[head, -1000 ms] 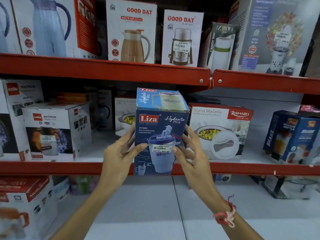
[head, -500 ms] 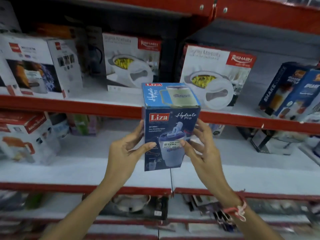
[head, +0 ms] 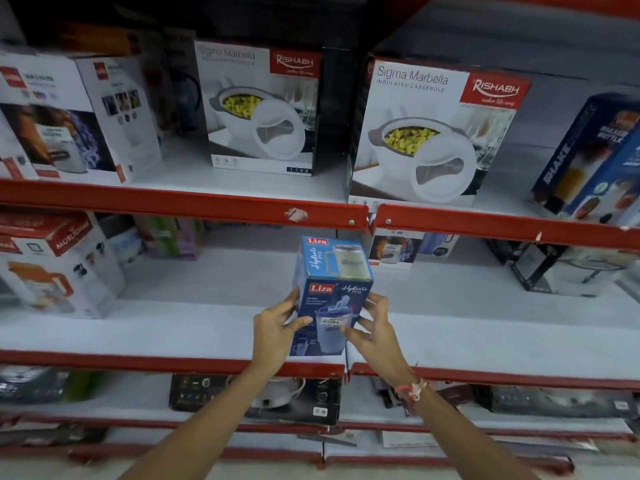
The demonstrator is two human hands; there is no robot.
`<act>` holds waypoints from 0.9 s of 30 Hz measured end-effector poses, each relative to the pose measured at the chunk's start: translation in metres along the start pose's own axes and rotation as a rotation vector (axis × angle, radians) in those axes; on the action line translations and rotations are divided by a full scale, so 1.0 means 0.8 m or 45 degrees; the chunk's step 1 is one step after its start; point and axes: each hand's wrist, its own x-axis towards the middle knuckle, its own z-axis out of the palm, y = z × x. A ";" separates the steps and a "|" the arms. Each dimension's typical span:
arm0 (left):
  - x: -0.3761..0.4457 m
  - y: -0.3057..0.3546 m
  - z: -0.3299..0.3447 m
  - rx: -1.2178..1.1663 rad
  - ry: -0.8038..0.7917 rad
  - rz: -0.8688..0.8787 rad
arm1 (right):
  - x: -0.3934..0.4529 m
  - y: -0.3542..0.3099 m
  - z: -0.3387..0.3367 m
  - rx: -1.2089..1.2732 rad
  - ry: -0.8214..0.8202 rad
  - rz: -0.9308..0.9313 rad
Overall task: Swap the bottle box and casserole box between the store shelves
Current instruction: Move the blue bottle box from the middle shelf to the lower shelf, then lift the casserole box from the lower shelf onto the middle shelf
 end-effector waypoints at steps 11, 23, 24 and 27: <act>0.028 -0.034 0.021 0.194 0.018 -0.174 | 0.036 0.053 0.023 -0.048 0.019 0.044; 0.047 0.087 -0.065 0.591 -0.412 -0.169 | 0.026 -0.087 -0.079 -0.727 0.004 -0.068; 0.055 0.114 -0.073 0.577 -0.398 -0.096 | 0.029 -0.112 -0.095 -0.735 0.067 -0.134; 0.085 0.189 -0.078 0.447 -0.244 0.150 | 0.043 -0.181 -0.137 -0.512 0.388 -0.358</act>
